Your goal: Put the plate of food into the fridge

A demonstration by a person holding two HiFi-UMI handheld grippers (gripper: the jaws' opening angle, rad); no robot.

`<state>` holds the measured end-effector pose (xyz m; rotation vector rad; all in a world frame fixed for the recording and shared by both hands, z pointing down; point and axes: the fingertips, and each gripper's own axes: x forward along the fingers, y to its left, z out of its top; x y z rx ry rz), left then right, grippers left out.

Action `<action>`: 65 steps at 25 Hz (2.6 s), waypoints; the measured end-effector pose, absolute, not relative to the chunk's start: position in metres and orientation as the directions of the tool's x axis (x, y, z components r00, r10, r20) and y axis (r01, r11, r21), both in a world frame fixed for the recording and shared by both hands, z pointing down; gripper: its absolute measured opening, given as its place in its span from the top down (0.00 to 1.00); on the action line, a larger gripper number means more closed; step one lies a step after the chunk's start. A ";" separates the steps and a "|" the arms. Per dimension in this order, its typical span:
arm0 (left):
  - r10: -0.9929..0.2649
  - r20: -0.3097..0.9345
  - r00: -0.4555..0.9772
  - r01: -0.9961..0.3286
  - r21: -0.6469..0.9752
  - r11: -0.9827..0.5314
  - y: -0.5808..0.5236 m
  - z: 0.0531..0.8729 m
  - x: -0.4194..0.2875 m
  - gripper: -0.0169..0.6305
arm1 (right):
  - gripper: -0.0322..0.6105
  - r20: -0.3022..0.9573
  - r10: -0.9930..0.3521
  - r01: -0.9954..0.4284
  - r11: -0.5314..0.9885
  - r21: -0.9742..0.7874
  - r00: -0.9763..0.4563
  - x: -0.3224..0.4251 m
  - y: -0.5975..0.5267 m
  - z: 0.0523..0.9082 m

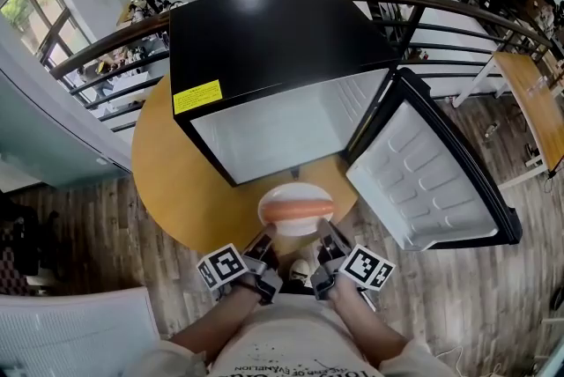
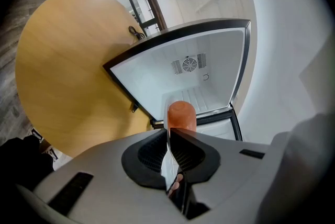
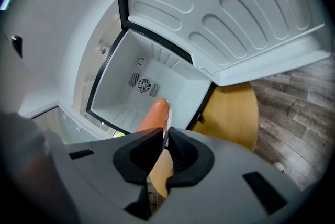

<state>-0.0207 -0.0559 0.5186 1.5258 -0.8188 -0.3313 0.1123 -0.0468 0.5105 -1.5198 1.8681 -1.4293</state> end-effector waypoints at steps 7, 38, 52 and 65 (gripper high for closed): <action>-0.677 0.254 0.691 -0.282 0.957 0.071 -0.080 0.524 -0.022 0.92 | 0.87 0.321 -0.874 -0.546 -0.079 -0.834 -0.364 0.111 -0.072 0.514; -0.786 0.259 0.561 -0.225 0.962 0.156 -0.212 0.590 -0.011 0.92 | 0.87 0.361 -0.869 -0.573 -0.115 -0.811 -0.338 0.125 -0.218 0.578; -0.816 0.286 0.502 -0.213 0.956 0.204 -0.239 0.618 -0.013 0.92 | 0.87 0.378 -0.864 -0.567 -0.138 -0.812 -0.333 0.125 -0.249 0.608; -0.833 0.315 0.455 -0.216 0.946 0.240 -0.261 0.641 -0.014 0.92 | 0.87 0.390 -0.861 -0.559 -0.156 -0.814 -0.327 0.125 -0.274 0.633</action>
